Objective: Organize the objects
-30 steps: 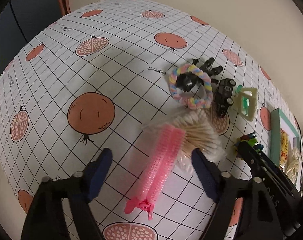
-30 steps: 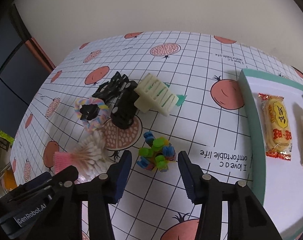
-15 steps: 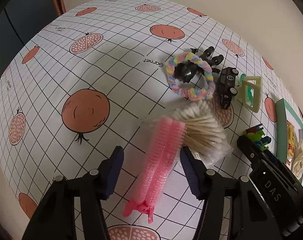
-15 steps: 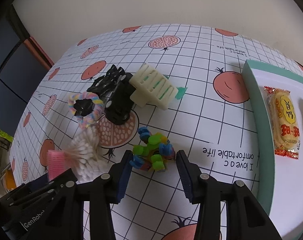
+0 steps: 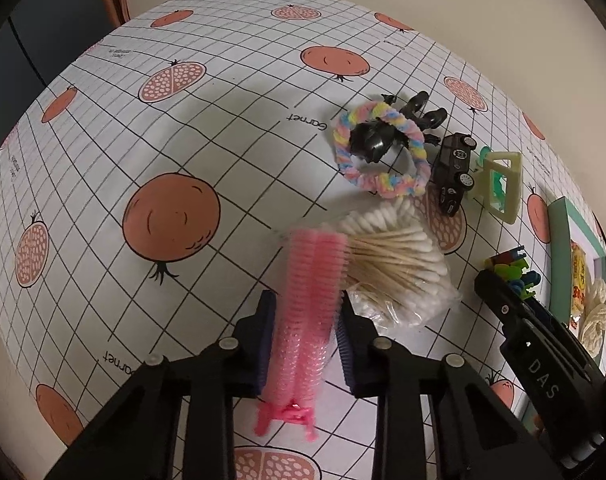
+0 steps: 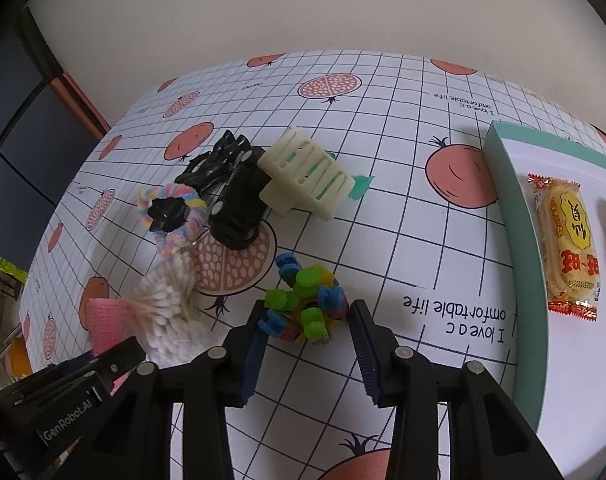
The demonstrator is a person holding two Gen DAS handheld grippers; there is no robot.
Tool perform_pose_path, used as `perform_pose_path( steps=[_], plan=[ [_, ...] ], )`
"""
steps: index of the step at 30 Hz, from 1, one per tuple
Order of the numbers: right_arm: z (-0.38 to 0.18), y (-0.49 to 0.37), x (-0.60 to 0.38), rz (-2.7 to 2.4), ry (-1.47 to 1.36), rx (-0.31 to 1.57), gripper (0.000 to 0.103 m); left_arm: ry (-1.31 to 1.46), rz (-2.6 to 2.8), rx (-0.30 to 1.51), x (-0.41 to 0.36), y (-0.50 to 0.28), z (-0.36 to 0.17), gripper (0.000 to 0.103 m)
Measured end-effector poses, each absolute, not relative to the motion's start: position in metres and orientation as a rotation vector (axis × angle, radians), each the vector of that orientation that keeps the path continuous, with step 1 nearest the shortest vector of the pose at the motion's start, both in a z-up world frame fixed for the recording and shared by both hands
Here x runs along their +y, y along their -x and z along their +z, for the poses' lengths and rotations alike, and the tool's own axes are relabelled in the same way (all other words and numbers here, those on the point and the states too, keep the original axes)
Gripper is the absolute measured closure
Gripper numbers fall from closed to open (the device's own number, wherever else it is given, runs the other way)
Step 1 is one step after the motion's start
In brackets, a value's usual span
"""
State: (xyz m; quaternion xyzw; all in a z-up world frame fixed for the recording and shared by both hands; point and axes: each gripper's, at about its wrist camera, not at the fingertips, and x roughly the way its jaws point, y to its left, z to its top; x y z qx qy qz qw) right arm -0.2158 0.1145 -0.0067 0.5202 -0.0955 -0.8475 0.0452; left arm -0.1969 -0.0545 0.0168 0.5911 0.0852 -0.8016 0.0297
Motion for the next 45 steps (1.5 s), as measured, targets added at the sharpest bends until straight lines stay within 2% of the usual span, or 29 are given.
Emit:
perform_pose_path(
  steps=[15,25,45],
  plan=[
    [-0.003,0.212,0.121,-2.583,-1.603,-0.312,0.061,-1.753,-2.507,0.292,-0.064,0.186,0.039,0.075],
    [0.025,0.205,0.129,-2.624,-1.530,-0.317,0.061,-1.692,-2.558,0.307,-0.052,0.197,0.055,0.075],
    [0.057,0.184,0.190,-2.719,-1.496,-0.317,0.061,-1.702,-2.692,0.239,0.026,0.187,0.074,0.075]
  ],
)
